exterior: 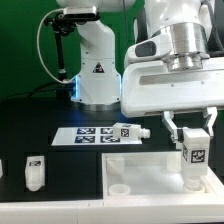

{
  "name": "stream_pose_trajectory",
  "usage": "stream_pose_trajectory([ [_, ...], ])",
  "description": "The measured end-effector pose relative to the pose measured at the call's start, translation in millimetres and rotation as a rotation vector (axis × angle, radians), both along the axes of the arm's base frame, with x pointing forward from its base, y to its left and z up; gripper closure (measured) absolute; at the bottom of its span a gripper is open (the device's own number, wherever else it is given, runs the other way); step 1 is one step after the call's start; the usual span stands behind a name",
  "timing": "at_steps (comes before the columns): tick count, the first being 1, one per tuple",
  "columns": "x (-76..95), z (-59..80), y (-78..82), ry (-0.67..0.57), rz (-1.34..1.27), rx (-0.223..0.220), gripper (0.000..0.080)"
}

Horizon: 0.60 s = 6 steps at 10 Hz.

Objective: Assemble one leg

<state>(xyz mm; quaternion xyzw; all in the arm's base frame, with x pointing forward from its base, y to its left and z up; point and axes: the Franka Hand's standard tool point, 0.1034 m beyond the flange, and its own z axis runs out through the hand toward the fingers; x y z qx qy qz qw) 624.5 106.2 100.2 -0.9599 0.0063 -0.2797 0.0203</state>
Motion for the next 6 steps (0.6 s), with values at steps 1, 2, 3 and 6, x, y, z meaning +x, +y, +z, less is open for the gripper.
stream_pose_trajectory([
  [1,0.2,-0.4,0.9,-0.007,0.001,-0.001,0.0515],
  [2,1.1,-0.6,1.4,-0.026,0.002,-0.003,0.0515],
  [3,0.4,-3.4,2.1,-0.026,0.004,-0.005,0.0515],
  [6,-2.6,-10.7,5.3,-0.016,0.01,-0.008,0.0515],
])
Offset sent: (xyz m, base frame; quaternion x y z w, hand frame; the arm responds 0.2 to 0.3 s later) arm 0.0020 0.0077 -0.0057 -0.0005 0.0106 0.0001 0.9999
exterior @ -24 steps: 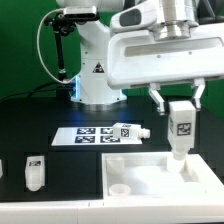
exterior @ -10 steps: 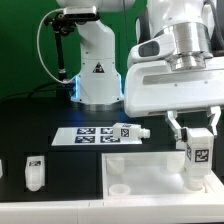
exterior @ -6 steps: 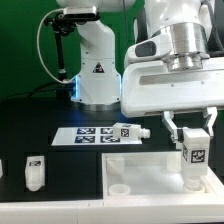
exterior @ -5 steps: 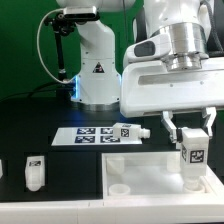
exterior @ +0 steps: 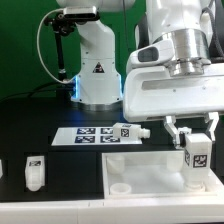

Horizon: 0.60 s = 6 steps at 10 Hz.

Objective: Assemble one leg

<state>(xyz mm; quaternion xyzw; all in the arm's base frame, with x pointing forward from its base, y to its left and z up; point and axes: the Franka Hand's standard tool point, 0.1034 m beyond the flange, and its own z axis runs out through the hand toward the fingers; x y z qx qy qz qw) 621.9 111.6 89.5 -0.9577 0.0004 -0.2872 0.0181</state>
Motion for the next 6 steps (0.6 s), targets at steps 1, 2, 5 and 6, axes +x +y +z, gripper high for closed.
stream_pose_trajectory([
  [1,-1.7,-4.6,-0.4,0.007,0.0,-0.002,0.0515],
  [2,-2.4,-8.0,0.7,-0.003,0.001,-0.005,0.0515],
  [5,-2.5,-9.1,1.7,-0.037,-0.02,-0.011,0.0515],
  [6,-2.0,-9.0,1.4,-0.037,-0.02,-0.011,0.0515],
])
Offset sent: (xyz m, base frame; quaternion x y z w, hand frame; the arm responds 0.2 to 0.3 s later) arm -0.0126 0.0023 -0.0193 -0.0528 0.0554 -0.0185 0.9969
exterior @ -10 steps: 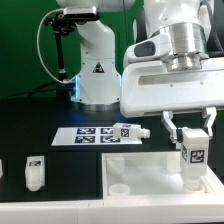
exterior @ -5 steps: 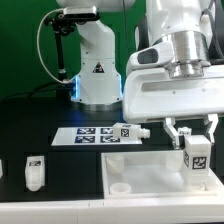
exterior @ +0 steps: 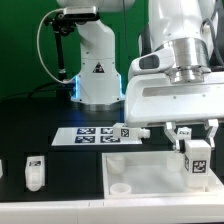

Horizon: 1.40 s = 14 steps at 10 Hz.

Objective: Assemble one leg

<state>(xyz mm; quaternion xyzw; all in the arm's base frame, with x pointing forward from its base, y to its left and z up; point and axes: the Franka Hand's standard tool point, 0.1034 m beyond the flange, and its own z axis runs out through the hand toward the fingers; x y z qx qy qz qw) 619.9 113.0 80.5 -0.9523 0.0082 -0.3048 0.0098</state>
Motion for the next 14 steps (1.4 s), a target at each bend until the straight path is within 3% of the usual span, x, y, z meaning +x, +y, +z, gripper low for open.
stream_pose_trajectory([
  [1,-0.7,-1.3,0.1,0.006,0.001,0.0,0.0515],
  [2,-1.5,-3.5,0.3,0.046,0.001,0.005,0.0355],
  [3,4.0,3.1,-4.8,0.084,-0.009,0.02,0.0229],
  [4,6.8,6.1,-0.7,0.138,-0.013,0.042,0.0229],
  [5,7.6,4.6,9.6,0.26,-0.012,0.073,0.0166],
  [6,17.3,8.7,11.1,0.308,-0.012,0.085,0.0155],
  [8,16.6,11.8,12.7,0.49,-0.014,0.115,0.0151],
  [10,8.7,0.5,6.6,0.582,-0.007,0.102,0.0151],
  [13,8.5,-1.2,3.8,0.584,-0.038,0.105,0.0177],
  [14,8.4,-1.3,3.8,0.586,-0.061,0.114,0.0353],
])
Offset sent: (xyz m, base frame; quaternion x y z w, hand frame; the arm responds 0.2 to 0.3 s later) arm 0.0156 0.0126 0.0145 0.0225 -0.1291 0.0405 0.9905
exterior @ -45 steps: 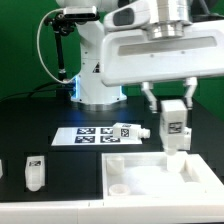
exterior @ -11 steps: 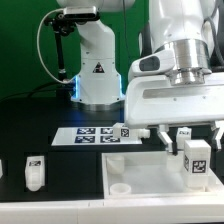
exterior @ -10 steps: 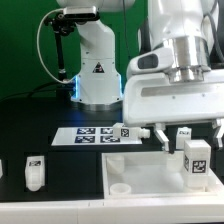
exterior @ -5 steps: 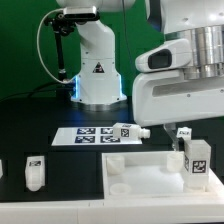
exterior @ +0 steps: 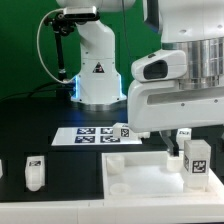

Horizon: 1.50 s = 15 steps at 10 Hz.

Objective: Assemble one leg

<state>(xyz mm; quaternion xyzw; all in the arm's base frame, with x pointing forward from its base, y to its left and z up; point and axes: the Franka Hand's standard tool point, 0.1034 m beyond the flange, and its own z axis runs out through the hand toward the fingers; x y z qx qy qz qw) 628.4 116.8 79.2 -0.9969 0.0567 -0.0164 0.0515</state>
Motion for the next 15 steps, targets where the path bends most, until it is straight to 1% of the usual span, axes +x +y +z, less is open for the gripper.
stream_pose_trajectory([
  [1,-0.2,-0.3,-0.3,0.009,-0.087,0.004,0.0508],
  [2,-0.3,-1.1,-3.9,0.016,-0.143,0.003,0.0508],
  [4,-0.5,-1.4,-3.2,0.029,-0.268,0.008,0.0509],
  [5,-1.3,-2.4,-1.6,0.044,-0.394,0.012,0.0509],
  [7,-0.3,-2.5,-5.1,0.09,-0.707,0.021,0.0509],
  [10,-1.6,-1.2,3.2,0.173,-1.194,0.064,0.0509],
  [12,-1.6,-1.8,3.2,0.171,-1.201,0.064,0.0509],
  [13,-2.0,-2.1,3.6,0.171,-1.196,0.063,0.0387],
  [14,-2.2,-2.5,3.6,0.14,-1.027,0.048,0.0387],
  [15,-2.3,-1.9,2.1,0.113,-0.759,0.024,0.0254],
])
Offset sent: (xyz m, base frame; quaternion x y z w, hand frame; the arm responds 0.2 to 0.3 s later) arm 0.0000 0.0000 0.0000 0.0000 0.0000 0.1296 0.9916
